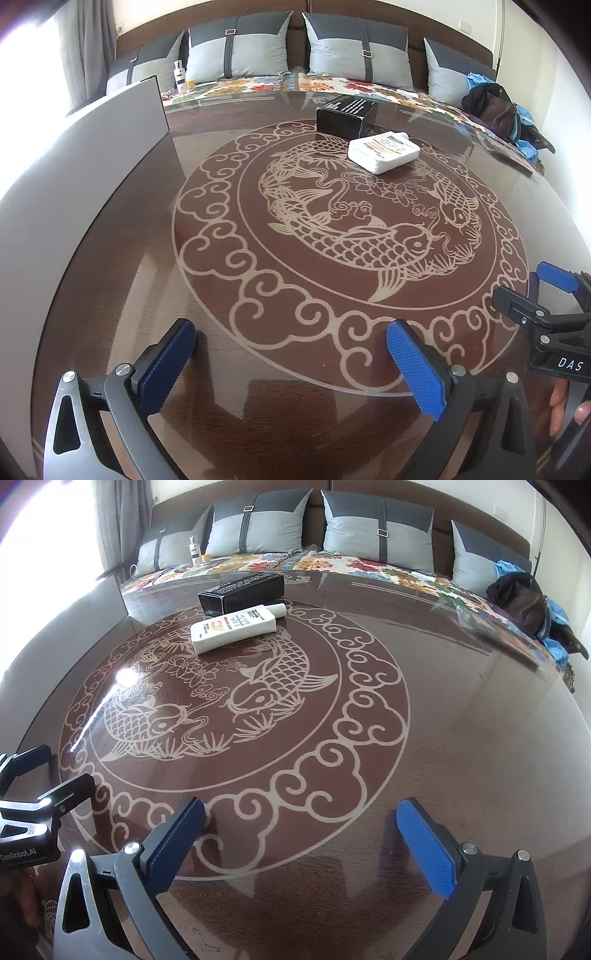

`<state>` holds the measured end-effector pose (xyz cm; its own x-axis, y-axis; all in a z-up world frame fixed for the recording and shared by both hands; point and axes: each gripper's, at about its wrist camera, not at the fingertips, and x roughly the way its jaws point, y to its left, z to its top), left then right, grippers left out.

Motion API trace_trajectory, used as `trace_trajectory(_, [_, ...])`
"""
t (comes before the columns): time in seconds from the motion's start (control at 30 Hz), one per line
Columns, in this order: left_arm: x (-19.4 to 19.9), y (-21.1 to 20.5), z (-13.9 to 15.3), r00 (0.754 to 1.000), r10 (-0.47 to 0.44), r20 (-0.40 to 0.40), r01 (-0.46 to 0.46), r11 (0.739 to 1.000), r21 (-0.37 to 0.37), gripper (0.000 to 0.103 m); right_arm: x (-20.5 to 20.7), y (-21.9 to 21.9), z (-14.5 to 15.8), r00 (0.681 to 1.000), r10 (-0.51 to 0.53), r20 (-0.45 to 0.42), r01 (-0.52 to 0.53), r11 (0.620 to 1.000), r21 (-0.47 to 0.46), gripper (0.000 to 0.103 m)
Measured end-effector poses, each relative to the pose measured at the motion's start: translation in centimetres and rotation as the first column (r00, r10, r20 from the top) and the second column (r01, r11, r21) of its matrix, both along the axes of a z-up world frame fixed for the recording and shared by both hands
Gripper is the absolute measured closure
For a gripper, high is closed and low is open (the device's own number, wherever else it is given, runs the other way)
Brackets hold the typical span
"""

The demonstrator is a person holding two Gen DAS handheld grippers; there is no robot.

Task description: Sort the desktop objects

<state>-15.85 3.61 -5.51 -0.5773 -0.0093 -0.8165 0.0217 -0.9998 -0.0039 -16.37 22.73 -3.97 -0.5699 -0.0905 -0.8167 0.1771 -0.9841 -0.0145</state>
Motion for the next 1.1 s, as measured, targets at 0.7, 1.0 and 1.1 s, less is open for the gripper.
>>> trace_trajectory(0.7, [0.1, 0.0, 0.0, 1.0, 0.003, 0.0, -0.003, 1.0, 0.001, 0.0, 0.0, 0.0, 0.0, 1.0, 0.0, 0.0, 0.0, 1.0, 0.0, 0.0])
trace_trajectory(1.0, [-6.6, -0.8, 1.5, 0.997, -0.029, 0.075, 0.022, 0.996, 0.084, 0.0, 0.0, 0.0, 0.0, 1.0, 0.0, 0.0, 0.0, 1.0, -0.001, 0.0])
trace_trajectory(1.1, [-10.2, 0.4, 3.4, 0.997, -0.074, 0.017, 0.072, 0.993, 0.089, 0.0, 0.0, 0.0, 0.0, 1.0, 0.0, 0.0, 0.0, 1.0, -0.001, 0.0])
